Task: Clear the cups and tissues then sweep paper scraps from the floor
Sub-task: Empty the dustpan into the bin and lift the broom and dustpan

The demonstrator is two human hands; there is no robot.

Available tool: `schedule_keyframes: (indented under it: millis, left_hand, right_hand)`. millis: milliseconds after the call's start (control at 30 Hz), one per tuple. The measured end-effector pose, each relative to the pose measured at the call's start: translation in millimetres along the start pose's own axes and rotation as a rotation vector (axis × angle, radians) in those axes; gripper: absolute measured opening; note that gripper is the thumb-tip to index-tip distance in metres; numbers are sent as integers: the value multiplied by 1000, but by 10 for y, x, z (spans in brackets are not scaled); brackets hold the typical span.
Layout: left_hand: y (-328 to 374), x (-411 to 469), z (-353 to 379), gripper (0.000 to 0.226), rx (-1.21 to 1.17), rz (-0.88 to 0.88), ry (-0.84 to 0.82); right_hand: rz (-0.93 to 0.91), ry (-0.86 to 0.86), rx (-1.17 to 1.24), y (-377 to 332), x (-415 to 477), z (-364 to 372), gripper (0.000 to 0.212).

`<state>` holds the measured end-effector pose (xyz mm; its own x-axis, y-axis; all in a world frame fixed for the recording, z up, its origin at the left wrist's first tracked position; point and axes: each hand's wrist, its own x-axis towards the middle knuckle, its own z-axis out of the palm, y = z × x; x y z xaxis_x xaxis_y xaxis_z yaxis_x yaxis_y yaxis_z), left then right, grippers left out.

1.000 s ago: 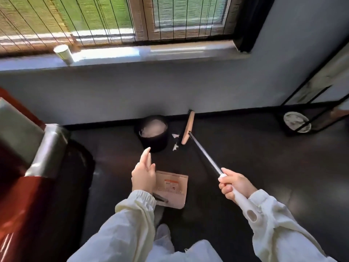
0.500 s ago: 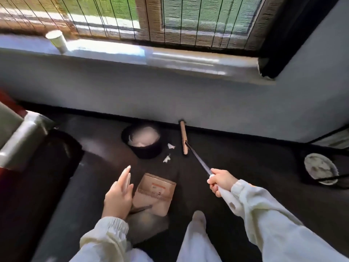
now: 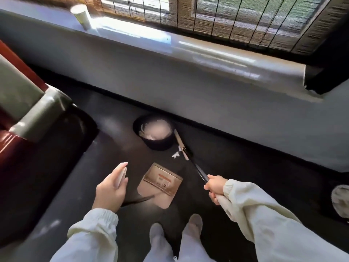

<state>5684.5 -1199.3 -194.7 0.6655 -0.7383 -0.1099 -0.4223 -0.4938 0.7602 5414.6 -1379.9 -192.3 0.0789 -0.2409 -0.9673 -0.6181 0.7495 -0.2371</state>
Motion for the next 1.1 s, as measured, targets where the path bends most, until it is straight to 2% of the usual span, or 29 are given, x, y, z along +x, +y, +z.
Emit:
schedule_keyframes:
  millis: [267, 433, 633, 933, 1033, 1100]
  left_hand:
    - [71, 116, -67, 52, 65, 46, -32]
    - [110, 135, -129, 52, 51, 72, -106]
    - [50, -124, -246, 52, 48, 110, -219]
    - [-130, -245, -436, 51, -39, 157, -303]
    - [-202, -245, -437, 44, -69, 101, -319]
    - [-231, -288, -421, 37, -95, 58, -318]
  right_hand:
    - [100, -104, 26, 555, -427, 376, 67]
    - [79, -142, 18, 724, -813, 701, 64]
    - [77, -120, 145, 861, -1290, 900, 53]
    - [15, -62, 572, 1297, -1209, 1477, 61]
    - [-45, -70, 740, 1431, -1186, 1696, 66]
    - [-66, -106, 896, 1506, -1207, 1723, 58]
